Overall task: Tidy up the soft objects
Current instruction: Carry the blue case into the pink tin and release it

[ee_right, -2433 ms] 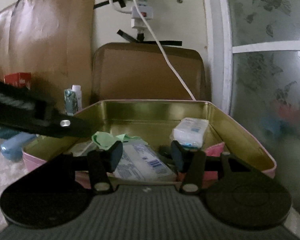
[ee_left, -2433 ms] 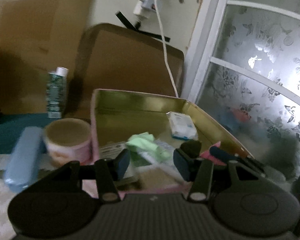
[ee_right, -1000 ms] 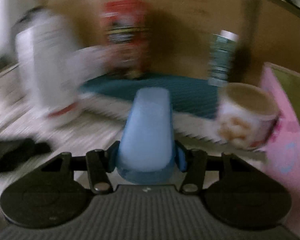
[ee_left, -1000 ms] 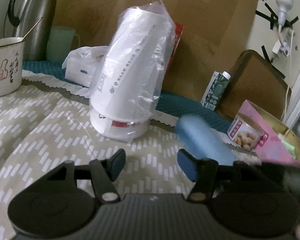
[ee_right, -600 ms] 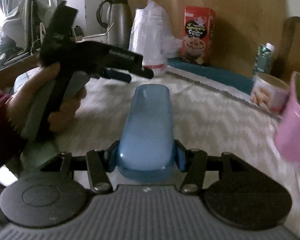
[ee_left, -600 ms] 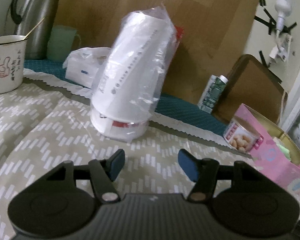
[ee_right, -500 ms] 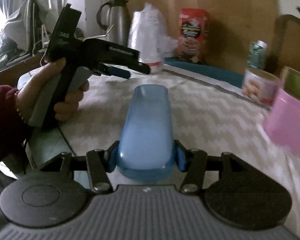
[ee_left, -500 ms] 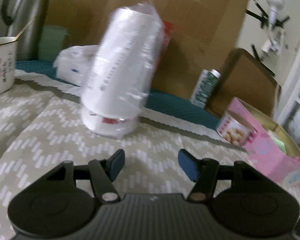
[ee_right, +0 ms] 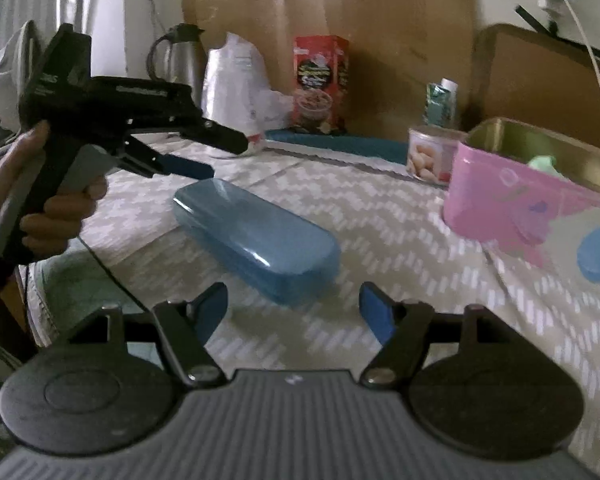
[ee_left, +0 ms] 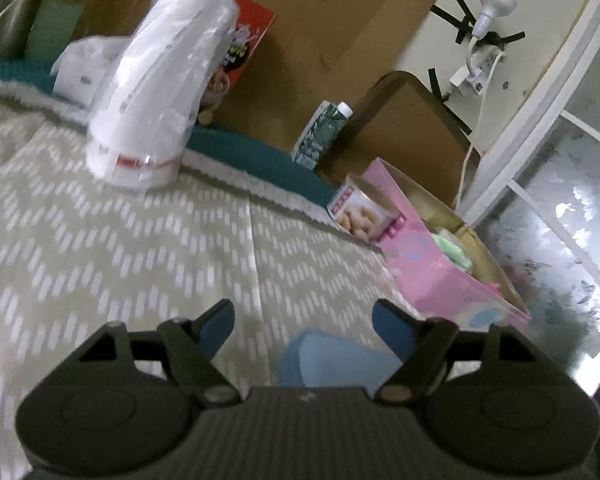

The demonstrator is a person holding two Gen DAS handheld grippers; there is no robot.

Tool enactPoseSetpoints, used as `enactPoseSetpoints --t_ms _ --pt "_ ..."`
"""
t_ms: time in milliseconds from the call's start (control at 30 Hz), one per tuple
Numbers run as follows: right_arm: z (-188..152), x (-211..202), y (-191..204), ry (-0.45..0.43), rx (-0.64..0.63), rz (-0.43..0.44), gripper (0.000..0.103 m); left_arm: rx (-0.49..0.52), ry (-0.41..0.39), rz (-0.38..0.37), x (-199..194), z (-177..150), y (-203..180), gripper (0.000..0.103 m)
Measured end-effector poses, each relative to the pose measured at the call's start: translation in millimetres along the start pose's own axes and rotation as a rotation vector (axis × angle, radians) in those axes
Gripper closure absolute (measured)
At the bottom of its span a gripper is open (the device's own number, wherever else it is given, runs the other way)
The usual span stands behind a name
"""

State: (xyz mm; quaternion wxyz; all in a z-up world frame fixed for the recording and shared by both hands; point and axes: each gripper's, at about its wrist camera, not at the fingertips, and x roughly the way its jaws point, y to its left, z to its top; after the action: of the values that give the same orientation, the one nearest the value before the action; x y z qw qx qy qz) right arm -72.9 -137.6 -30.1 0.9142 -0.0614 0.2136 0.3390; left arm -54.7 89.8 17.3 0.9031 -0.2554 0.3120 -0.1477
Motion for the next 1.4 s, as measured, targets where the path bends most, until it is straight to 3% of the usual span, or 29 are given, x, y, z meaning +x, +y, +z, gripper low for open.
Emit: enactPoseSetpoints --t_ms 167,233,300,567,767,1100,1267,1400 --pt "2 6 -5 0.006 -0.021 0.020 0.026 0.001 0.029 -0.030 -4 -7 -8 0.024" --pt "3 9 -3 0.008 -0.016 0.012 0.026 0.001 0.060 -0.020 6 -10 -10 0.028" --pt "4 12 -5 0.011 -0.006 0.012 0.026 0.006 0.068 -0.011 15 -15 -13 0.038" --pt "-11 -6 -24 -0.014 0.029 -0.017 0.029 0.078 0.150 -0.062 47 -28 -60 0.038" --pt "-41 -45 -61 -0.053 0.076 -0.132 0.029 0.226 0.229 -0.122 96 -45 -126 0.030" --pt "-87 -105 -106 -0.110 0.210 -0.348 0.029 0.363 0.345 -0.232 161 -62 -210 0.030" --pt "-86 -125 -118 -0.189 0.231 -0.401 0.031 0.413 0.265 -0.295 153 -34 -246 0.033" --pt "-52 -135 -140 -0.302 0.207 -0.423 0.032 0.450 0.145 -0.292 155 6 -275 0.032"
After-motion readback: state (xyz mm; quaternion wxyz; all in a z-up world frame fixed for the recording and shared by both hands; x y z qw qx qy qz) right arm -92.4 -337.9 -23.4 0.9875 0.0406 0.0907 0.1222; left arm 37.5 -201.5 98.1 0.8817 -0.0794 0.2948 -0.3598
